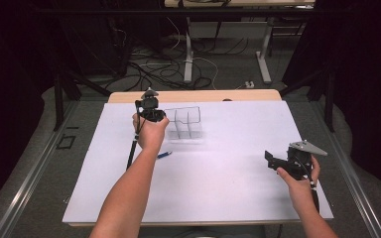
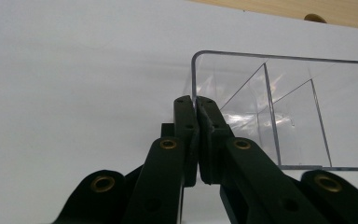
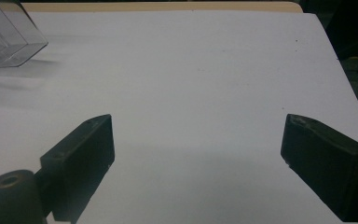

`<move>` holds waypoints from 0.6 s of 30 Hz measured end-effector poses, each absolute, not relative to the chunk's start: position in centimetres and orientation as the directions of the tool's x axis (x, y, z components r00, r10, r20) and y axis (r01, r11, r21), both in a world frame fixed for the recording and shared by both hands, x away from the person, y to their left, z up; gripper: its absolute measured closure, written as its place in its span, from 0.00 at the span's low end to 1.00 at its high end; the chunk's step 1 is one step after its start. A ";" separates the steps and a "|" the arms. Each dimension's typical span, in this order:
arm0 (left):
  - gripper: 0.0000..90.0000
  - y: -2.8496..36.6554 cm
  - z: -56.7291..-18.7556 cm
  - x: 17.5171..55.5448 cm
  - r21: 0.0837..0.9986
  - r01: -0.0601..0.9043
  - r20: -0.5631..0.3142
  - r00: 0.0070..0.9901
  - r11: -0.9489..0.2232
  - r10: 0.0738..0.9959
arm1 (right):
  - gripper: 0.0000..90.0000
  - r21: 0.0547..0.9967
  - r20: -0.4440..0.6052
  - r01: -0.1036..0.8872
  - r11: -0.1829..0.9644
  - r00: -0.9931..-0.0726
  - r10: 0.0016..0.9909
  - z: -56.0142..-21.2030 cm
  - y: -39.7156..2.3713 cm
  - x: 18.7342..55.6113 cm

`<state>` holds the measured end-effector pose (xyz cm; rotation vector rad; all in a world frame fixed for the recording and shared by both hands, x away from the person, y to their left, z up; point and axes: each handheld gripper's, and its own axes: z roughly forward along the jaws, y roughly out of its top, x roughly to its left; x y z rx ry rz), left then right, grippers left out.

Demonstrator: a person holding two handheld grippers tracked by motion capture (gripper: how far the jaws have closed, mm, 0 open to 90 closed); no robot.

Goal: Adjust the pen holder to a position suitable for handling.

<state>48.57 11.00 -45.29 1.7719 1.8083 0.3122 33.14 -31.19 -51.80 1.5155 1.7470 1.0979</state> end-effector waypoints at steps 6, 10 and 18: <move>0.98 9.9 -45.4 48.5 0.542 0.835 -0.249 0.051 0.096 0.967 | 0.10 0.861 0.095 0.509 0.015 -0.190 0.977 -51.8 -31.2 33.1; 0.98 9.6 -45.7 48.5 0.538 0.838 -0.246 0.046 0.097 0.968 | 0.10 0.861 0.103 0.509 0.007 -0.188 0.977 -51.8 -31.2 33.1; 0.96 9.0 -46.1 48.3 0.524 0.843 -0.267 0.025 0.123 0.963 | 0.11 0.862 0.095 0.507 0.017 -0.194 0.976 -51.9 -31.2 33.2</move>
